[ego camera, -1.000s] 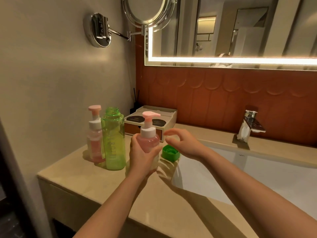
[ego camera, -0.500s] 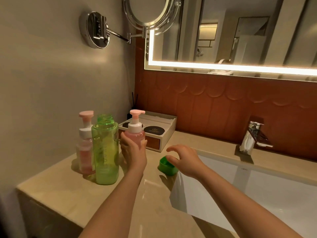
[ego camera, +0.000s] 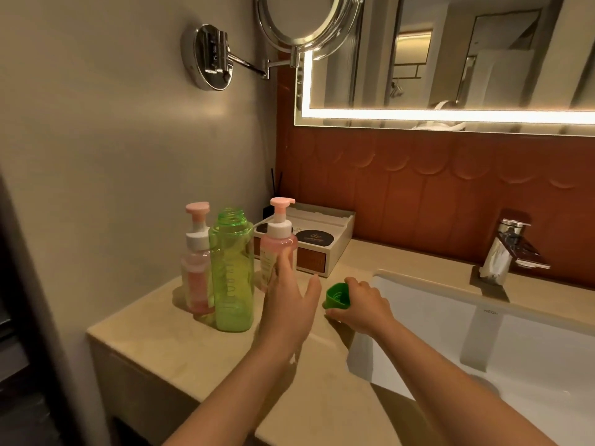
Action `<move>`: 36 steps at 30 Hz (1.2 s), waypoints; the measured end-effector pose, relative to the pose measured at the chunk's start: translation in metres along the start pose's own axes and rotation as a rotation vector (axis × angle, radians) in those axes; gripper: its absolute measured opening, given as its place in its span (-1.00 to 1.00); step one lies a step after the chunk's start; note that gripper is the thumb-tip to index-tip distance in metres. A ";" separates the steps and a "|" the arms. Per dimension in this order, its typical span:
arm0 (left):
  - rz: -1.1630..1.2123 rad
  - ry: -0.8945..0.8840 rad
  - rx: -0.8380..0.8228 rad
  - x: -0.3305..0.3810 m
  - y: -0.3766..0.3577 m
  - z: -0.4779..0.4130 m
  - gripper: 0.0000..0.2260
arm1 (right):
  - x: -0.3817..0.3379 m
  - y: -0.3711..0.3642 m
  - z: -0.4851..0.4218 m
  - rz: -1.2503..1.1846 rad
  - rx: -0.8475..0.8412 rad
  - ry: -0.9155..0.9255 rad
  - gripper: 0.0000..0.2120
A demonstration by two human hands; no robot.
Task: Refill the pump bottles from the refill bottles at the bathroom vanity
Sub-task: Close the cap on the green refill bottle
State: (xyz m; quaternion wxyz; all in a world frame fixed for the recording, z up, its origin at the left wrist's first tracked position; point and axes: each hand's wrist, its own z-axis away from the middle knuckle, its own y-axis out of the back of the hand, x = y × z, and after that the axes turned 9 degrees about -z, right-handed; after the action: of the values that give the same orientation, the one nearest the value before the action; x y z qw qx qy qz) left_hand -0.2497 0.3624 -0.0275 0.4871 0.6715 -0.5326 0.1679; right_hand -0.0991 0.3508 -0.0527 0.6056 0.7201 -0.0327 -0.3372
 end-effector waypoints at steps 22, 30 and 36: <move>0.049 0.057 0.244 -0.022 0.080 -0.053 -0.33 | -0.018 0.076 0.068 -0.796 0.063 0.181 -0.54; 0.282 0.034 0.133 -0.006 0.065 -0.031 -0.51 | -0.032 0.101 0.082 -0.839 -0.010 0.249 -0.64; 0.407 -0.007 0.043 0.007 0.041 -0.011 -0.58 | -0.048 0.125 0.085 -0.775 -0.006 0.319 -0.50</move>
State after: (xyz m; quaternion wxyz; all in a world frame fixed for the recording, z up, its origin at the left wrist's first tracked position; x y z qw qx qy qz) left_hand -0.2804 0.3693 0.0020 0.4266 0.5608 -0.6554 0.2719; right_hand -0.1351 0.2671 0.0771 0.4336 0.7204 0.3358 -0.4246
